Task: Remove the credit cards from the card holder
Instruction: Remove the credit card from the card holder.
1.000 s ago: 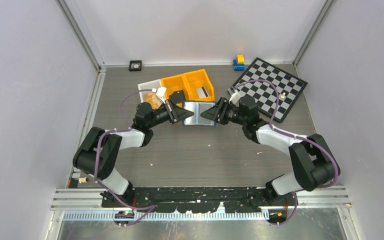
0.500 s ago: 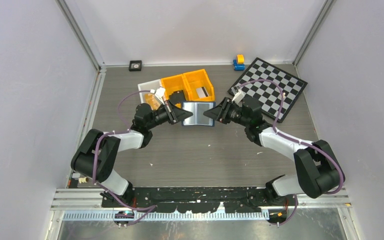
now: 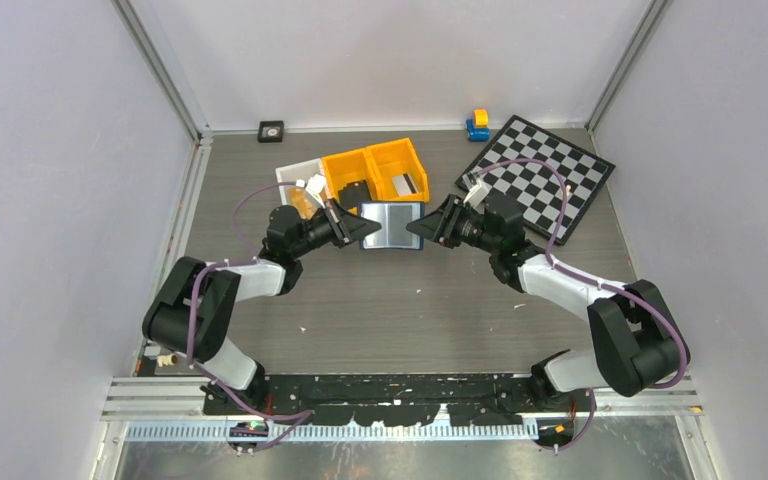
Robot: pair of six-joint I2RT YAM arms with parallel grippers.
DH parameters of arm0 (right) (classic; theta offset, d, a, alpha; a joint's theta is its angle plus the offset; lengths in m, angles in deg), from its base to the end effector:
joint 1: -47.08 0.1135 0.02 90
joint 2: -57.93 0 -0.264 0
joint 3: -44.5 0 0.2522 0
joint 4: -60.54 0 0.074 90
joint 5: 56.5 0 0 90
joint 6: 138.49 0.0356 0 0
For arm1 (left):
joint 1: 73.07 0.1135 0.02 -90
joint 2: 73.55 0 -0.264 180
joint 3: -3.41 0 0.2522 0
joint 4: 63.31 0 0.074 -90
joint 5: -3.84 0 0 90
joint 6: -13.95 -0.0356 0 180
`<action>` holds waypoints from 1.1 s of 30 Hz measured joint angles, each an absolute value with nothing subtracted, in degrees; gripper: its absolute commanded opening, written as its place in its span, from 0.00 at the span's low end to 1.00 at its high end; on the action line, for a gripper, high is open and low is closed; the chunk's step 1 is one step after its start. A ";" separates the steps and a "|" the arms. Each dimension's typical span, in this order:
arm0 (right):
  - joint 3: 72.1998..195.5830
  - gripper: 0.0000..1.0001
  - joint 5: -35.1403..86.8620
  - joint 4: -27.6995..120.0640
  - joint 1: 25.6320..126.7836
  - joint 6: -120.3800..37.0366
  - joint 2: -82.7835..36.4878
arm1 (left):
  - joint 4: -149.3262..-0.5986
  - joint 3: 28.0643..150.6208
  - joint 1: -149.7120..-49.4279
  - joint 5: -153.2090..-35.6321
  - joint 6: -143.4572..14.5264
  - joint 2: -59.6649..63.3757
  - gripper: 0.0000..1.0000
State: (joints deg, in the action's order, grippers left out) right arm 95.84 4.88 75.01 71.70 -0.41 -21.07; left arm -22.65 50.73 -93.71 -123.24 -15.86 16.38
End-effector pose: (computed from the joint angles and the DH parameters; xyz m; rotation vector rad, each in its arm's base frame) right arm 0.2615 0.1386 0.2316 0.0103 1.9876 1.3156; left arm 0.2803 -0.1285 0.2033 -0.0587 1.8523 -1.5548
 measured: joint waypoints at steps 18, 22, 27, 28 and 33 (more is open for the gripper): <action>95.84 0.35 3.83 75.92 71.70 -0.04 -21.07 | -22.63 50.73 -93.30 -123.33 -14.79 19.90 0.00; 95.84 0.28 3.83 75.90 71.70 -0.04 -21.07 | -22.63 50.73 -93.30 -123.35 -14.68 19.96 0.00; 95.84 0.27 3.96 75.60 71.70 -0.13 -21.07 | -22.61 50.76 -93.30 -123.44 -14.53 19.96 0.00; 95.84 0.27 4.07 75.38 71.70 -0.19 -21.07 | -22.61 50.76 -93.30 -123.48 -14.51 19.96 0.00; 96.02 0.22 5.21 73.10 71.70 -1.00 -21.22 | -22.63 50.76 -93.34 -123.76 -14.48 19.96 0.00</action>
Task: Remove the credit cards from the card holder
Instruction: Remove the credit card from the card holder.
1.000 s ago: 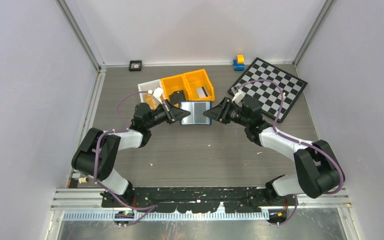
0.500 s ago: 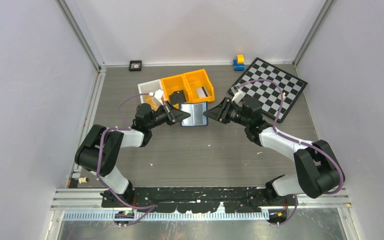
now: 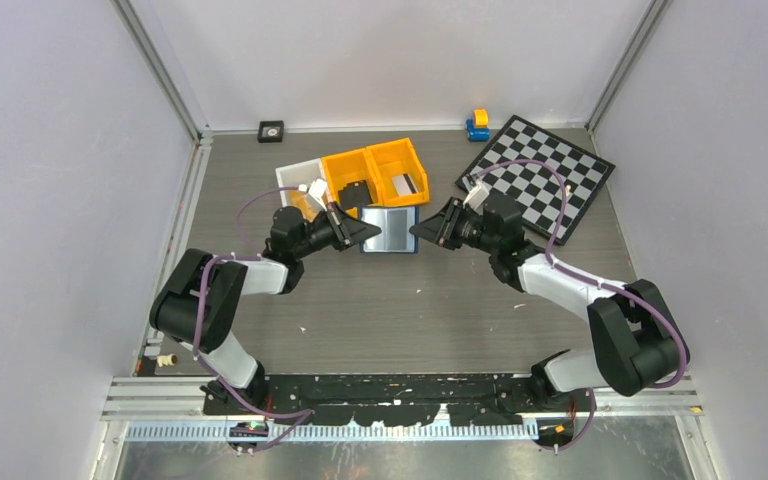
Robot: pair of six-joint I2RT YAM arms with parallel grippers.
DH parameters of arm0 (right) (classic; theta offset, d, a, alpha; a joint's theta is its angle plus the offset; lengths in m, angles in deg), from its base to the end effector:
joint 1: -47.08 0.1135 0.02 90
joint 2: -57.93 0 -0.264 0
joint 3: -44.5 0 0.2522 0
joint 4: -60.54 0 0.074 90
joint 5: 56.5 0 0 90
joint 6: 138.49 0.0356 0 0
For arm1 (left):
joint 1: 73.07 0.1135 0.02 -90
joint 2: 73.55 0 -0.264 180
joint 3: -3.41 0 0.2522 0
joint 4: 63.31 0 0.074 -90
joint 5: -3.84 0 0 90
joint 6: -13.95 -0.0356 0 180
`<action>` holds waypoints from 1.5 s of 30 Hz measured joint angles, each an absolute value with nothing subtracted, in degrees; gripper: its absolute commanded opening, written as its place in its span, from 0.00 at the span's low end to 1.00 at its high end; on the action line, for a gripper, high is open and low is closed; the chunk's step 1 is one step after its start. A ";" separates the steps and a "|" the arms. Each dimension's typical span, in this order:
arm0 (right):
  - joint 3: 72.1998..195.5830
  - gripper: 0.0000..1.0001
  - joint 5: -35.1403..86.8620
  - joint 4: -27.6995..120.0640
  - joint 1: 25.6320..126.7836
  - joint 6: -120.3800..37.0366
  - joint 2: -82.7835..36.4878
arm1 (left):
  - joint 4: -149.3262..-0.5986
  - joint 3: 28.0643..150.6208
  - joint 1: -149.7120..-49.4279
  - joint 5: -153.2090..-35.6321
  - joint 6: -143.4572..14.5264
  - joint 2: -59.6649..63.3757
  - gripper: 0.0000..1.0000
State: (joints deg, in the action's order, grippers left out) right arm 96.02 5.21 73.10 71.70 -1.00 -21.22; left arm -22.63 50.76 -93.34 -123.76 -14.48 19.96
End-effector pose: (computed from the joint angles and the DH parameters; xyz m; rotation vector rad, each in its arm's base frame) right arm 0.2616 0.1384 0.2284 0.0177 2.0181 1.2975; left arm 0.2857 -0.1287 0.1853 -0.1161 1.9195 -1.5660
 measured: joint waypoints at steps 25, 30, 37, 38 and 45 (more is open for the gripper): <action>102.33 0.19 11.35 60.56 74.68 -7.34 -23.47 | -25.89 52.11 -94.13 -123.17 -15.86 21.54 0.00; 103.88 0.28 13.23 57.04 74.70 -8.11 -25.44 | -29.73 52.85 -94.76 -121.84 -18.20 21.47 0.00; 104.06 0.47 14.52 53.80 74.83 -9.09 -26.99 | -37.52 54.87 -97.23 -120.38 -22.46 20.51 0.00; 104.10 0.48 14.50 53.63 74.89 -9.09 -27.17 | -38.70 55.35 -97.67 -120.22 -23.01 20.12 0.00; 105.52 0.64 14.32 52.67 75.55 -9.26 -28.59 | -43.00 57.58 -98.72 -120.16 -25.68 18.94 0.00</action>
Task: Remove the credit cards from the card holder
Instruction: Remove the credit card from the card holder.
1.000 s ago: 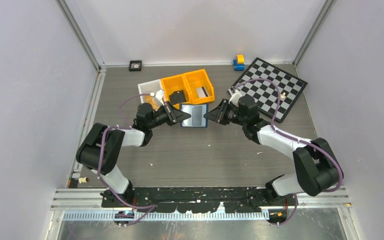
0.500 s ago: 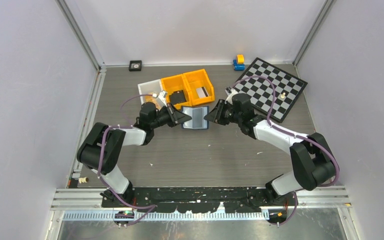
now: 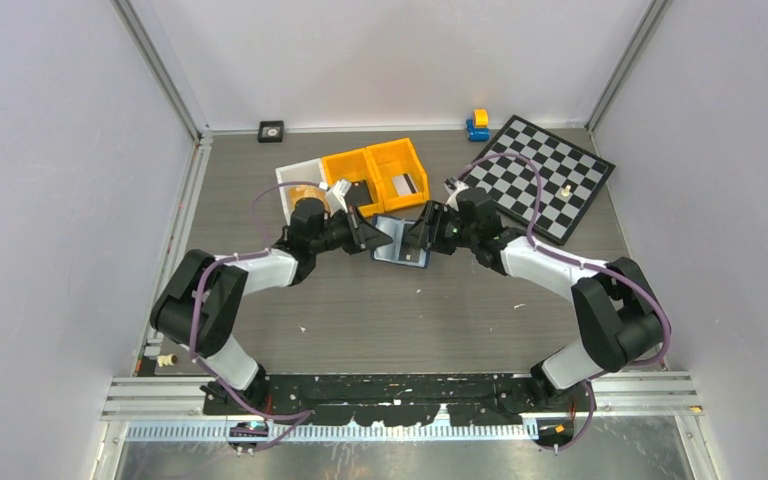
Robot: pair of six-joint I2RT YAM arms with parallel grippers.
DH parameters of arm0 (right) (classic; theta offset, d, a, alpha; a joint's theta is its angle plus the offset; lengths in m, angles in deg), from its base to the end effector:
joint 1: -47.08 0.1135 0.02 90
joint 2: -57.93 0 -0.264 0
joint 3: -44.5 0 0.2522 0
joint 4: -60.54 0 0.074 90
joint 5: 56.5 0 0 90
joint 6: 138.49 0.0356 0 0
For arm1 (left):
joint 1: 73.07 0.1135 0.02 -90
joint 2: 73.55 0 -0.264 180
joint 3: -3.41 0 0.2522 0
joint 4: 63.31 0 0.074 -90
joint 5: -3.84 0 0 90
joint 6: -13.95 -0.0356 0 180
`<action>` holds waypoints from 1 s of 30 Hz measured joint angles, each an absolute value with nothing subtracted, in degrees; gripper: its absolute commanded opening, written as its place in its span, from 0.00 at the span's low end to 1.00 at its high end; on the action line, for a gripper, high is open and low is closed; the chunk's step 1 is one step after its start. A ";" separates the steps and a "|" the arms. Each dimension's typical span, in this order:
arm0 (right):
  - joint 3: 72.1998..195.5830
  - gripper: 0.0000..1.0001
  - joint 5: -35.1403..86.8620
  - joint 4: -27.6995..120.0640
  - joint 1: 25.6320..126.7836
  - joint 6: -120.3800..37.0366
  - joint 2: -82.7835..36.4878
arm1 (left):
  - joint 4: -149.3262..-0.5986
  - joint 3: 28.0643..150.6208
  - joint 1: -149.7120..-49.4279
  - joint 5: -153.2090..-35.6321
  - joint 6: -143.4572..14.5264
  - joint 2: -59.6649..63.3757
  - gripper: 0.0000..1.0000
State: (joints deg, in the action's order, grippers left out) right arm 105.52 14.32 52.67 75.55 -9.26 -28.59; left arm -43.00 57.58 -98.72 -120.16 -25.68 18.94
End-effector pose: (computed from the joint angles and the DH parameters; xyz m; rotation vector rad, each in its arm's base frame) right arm 0.2770 0.1635 0.2092 0.0072 2.3060 1.0115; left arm 0.2869 -0.1598 0.1889 0.0059 2.1068 -1.4155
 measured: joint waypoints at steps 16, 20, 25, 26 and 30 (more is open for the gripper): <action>107.66 0.23 14.76 50.18 77.34 -10.14 -30.99 | -42.13 59.89 -98.83 -123.55 -22.29 25.19 0.05; 108.87 0.17 16.60 47.71 77.32 -10.55 -31.23 | -40.75 59.65 -98.44 -123.46 -21.72 25.17 0.45; 110.07 0.15 17.82 45.76 77.45 -10.82 -32.54 | -40.86 59.63 -98.09 -123.11 -21.22 25.17 0.69; 110.18 0.15 17.93 45.15 77.45 -10.86 -32.83 | -41.63 59.67 -98.09 -122.78 -21.48 25.12 0.73; 110.31 0.16 18.21 43.62 77.45 -10.90 -33.83 | -46.54 60.46 -98.41 -121.05 -23.88 25.10 0.82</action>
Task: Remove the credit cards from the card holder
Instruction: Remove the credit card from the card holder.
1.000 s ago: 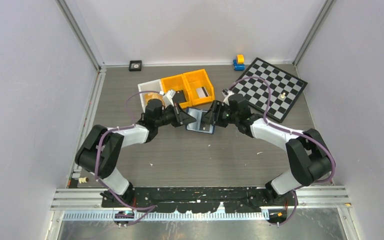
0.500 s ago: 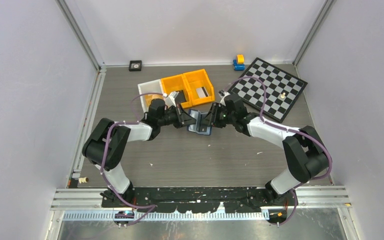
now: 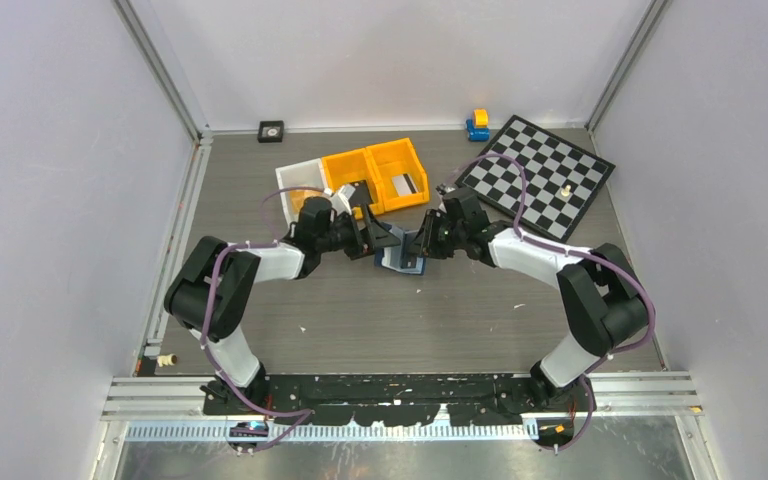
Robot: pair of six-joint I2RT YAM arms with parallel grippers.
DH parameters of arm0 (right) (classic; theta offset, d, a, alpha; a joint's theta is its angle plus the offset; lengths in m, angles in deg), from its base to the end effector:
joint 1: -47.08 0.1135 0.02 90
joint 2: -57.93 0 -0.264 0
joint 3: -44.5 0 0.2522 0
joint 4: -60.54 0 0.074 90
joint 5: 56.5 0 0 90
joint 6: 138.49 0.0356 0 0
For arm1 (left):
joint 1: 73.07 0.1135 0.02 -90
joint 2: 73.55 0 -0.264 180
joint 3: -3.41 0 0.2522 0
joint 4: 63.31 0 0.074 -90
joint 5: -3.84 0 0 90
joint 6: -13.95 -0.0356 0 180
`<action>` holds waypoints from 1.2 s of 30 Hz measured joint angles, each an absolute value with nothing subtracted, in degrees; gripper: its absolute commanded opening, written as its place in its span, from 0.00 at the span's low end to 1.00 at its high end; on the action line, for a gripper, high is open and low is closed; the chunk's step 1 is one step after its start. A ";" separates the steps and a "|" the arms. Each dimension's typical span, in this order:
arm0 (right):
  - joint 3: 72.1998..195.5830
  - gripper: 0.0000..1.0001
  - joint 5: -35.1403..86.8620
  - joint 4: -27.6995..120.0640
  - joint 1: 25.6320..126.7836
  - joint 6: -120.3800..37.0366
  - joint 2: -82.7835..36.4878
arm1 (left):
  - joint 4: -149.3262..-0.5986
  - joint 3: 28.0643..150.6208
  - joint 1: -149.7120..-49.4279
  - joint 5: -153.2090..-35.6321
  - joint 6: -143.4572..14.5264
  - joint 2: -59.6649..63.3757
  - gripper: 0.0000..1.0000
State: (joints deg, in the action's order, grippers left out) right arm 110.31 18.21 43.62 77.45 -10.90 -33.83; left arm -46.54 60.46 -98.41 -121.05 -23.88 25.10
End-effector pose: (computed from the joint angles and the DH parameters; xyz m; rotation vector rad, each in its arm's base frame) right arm 0.2837 0.1771 0.1933 0.0112 2.4644 0.8736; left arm 0.3003 -0.1648 0.1637 -0.0805 2.2395 -1.4175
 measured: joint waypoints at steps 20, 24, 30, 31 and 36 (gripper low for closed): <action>113.59 0.21 20.79 38.55 78.33 -11.52 -36.24 | -64.68 66.60 -103.46 -111.55 -34.75 19.94 0.96; 113.68 0.21 21.08 38.11 78.48 -11.82 -36.24 | -65.30 66.60 -103.46 -111.00 -35.03 19.57 0.71; 113.68 0.21 21.01 38.13 78.48 -12.00 -36.24 | -65.95 66.60 -101.60 -112.14 -34.09 20.53 0.26; 113.68 0.21 20.97 38.16 78.48 -12.00 -36.24 | -65.38 66.54 -100.60 -112.92 -33.50 20.97 0.19; 113.68 0.21 19.85 39.31 78.48 -11.93 -36.24 | -63.57 65.62 -96.86 -115.22 -31.23 22.02 0.16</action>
State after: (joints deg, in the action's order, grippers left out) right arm 113.68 19.85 39.31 78.48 -11.93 -36.24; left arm -63.57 65.62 -96.86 -115.22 -31.23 22.02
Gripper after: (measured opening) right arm 0.245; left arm 0.140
